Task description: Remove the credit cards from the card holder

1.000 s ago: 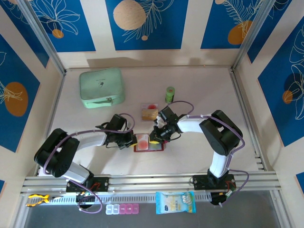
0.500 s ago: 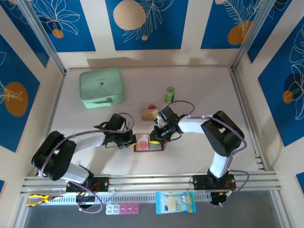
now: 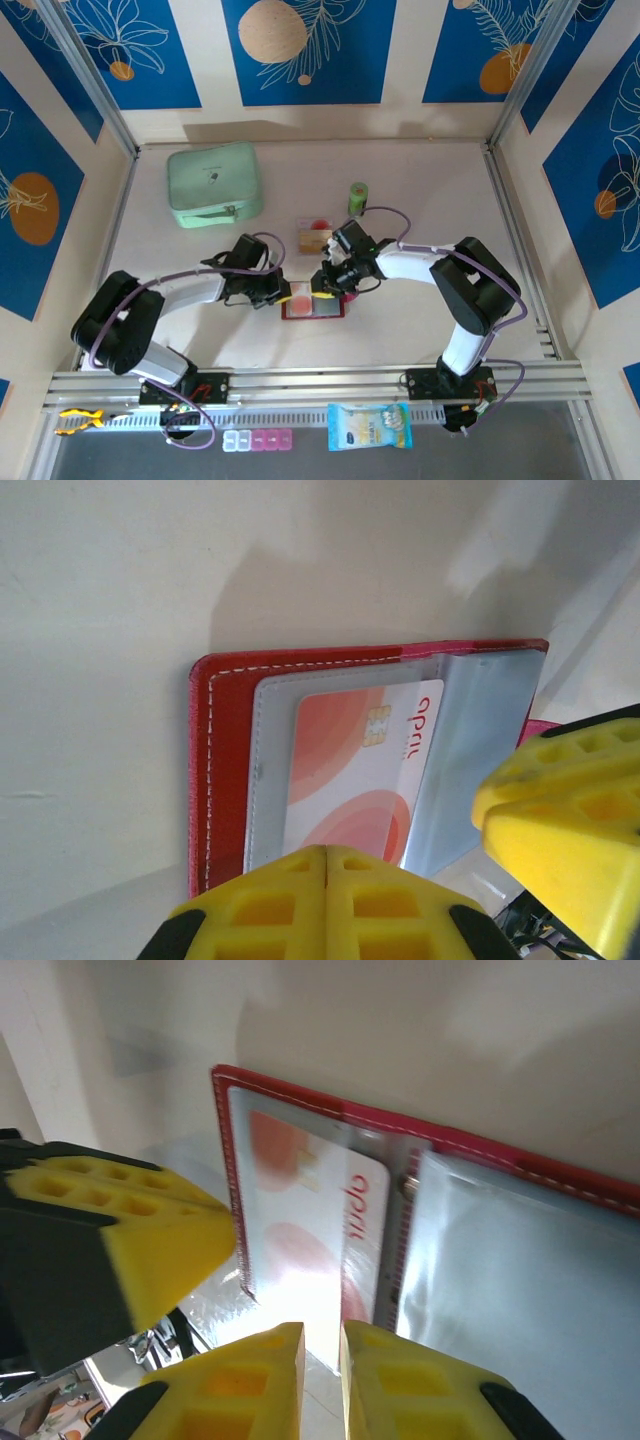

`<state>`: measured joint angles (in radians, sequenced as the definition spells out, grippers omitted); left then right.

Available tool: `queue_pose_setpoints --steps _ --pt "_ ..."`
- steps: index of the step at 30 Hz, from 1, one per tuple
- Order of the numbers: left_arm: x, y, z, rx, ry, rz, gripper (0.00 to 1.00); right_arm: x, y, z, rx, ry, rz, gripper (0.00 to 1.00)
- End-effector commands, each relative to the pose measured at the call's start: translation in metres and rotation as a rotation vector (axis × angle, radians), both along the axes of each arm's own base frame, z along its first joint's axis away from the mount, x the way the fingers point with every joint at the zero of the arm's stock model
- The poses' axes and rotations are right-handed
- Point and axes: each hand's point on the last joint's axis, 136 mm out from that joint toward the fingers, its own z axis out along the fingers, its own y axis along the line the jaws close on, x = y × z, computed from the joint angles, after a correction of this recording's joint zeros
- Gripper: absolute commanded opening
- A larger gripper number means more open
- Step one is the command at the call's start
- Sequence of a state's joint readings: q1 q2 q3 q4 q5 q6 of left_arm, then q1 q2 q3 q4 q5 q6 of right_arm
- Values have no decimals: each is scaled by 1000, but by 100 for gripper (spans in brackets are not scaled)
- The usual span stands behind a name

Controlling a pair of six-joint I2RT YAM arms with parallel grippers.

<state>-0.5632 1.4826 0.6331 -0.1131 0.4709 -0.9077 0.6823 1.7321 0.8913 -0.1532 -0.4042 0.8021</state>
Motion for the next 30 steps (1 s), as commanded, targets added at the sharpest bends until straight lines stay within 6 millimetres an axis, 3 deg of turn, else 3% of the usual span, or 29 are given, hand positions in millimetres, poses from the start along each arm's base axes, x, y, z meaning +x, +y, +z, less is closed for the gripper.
queue_pose_setpoints --steps 1,18,30 --pt "0 1 -2 19 -3 -14 4 -4 8 3 16 32 22 19" --pt "-11 14 -27 85 46 -9 3 -8 4 -22 -30 77 26 23" --pt "-13 15 -29 92 55 -10 2 -6 13 -15 30 82 31 19"
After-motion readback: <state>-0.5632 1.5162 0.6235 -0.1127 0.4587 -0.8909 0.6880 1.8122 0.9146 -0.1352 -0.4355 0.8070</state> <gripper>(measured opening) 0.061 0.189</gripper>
